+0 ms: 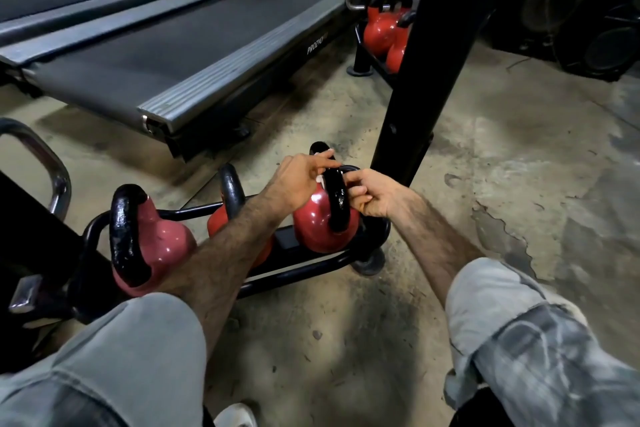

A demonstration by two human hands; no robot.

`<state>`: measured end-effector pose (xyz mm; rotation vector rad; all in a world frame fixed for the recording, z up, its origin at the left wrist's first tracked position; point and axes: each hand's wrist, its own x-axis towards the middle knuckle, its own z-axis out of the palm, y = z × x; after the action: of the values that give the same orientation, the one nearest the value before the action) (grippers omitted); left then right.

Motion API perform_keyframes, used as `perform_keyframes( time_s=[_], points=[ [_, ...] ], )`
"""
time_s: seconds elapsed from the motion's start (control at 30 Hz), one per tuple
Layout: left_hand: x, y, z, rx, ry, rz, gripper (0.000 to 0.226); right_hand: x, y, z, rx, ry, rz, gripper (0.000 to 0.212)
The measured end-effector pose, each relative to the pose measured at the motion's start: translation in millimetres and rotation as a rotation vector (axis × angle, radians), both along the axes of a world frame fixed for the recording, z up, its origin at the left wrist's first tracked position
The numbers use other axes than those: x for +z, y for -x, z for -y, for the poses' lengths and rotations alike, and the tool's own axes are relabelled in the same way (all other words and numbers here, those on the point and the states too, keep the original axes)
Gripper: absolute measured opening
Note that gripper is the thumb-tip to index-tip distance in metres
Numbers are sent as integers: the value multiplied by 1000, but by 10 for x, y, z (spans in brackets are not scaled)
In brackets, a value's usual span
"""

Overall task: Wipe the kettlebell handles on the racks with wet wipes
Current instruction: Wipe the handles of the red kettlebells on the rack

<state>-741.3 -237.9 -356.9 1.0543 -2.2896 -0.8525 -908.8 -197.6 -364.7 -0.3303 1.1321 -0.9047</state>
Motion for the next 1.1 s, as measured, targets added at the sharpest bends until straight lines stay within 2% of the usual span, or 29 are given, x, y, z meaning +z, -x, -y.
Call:
perform_keyframes(
  time_s=[0.13,0.23,0.33,0.47,0.63,0.8,1.0,1.1],
  points=[
    [-58,14,32,-1,-13,-4,59,-99,-45,-231,-65,84,-129,23],
    [-134,7,59,-27,-133,-103,68,-164,-132,-500,-191,224,-388,21],
    [-117,5,46,11,-65,-59,60,-221,-259,-696,-382,416,-629,15],
    [-106,8,45,-3,-89,-84,57,-242,-311,-579,-484,511,-834,12],
    [-40,5,16,24,-44,-45,51,-67,-294,-380,-428,552,-970,11],
    [-53,9,12,38,-104,-123,60,-129,-247,-837,-291,681,-1067,9],
    [-92,156,-296,230,-307,-473,46,175,-139,-473,-83,863,-1434,12],
    [-136,233,-526,408,-307,-515,39,310,-113,-196,105,919,-1558,14]
  ],
)
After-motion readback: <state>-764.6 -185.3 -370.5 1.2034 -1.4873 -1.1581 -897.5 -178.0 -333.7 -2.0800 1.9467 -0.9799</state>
